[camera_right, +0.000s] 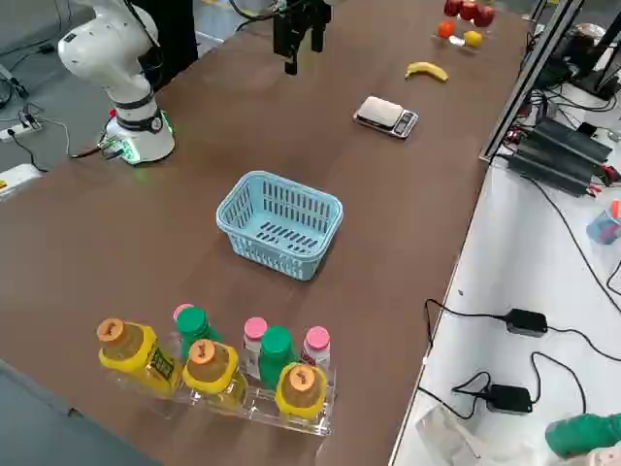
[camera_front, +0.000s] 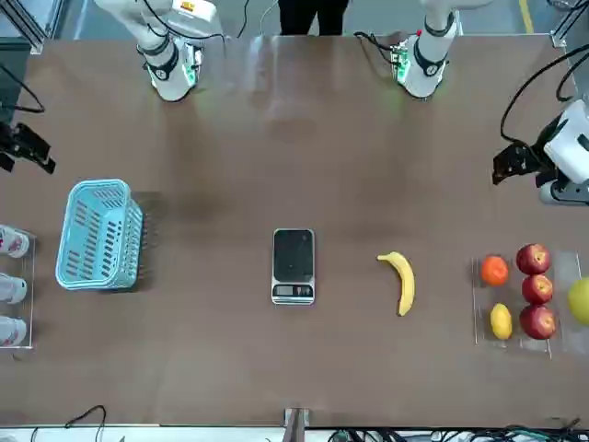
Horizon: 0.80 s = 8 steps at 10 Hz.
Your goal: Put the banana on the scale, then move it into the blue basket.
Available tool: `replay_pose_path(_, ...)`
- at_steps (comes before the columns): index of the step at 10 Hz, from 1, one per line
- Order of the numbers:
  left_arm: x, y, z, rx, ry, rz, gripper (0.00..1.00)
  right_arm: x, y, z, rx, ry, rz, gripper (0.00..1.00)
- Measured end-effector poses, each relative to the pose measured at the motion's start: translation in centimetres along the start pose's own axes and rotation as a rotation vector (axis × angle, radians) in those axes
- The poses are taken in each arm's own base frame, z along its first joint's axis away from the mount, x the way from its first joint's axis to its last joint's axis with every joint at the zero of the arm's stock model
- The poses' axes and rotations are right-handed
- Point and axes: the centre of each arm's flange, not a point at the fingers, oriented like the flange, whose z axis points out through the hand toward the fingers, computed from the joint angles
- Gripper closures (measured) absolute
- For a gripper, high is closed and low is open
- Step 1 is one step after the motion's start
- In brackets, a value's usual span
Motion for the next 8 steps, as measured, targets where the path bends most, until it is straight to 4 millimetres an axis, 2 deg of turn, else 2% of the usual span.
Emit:
replay_pose_path(3, 0.0, 0.0, -0.1, 0.000, 0.003, 0.001, 0.00, 0.0, 0.0, 0.0, 0.000, 0.000, 0.000, 0.00)
replay_pose_path(5, 0.8, 0.2, 0.8, -0.010, 0.010, 0.002, 0.00, 0.0, 0.0, 0.1, 0.000, -0.001, 0.000, 0.00)
replay_pose_path(6, 1.8, 0.4, 2.3, -0.024, 0.002, 0.005, 0.00, 0.0, 0.0, 0.1, 0.000, -0.002, 0.000, 0.00)
replay_pose_path(8, 4.3, 1.4, 7.0, -0.036, -0.011, -0.010, 0.00, 0.0, 0.0, 0.1, 0.000, -0.003, 0.000, 0.00)
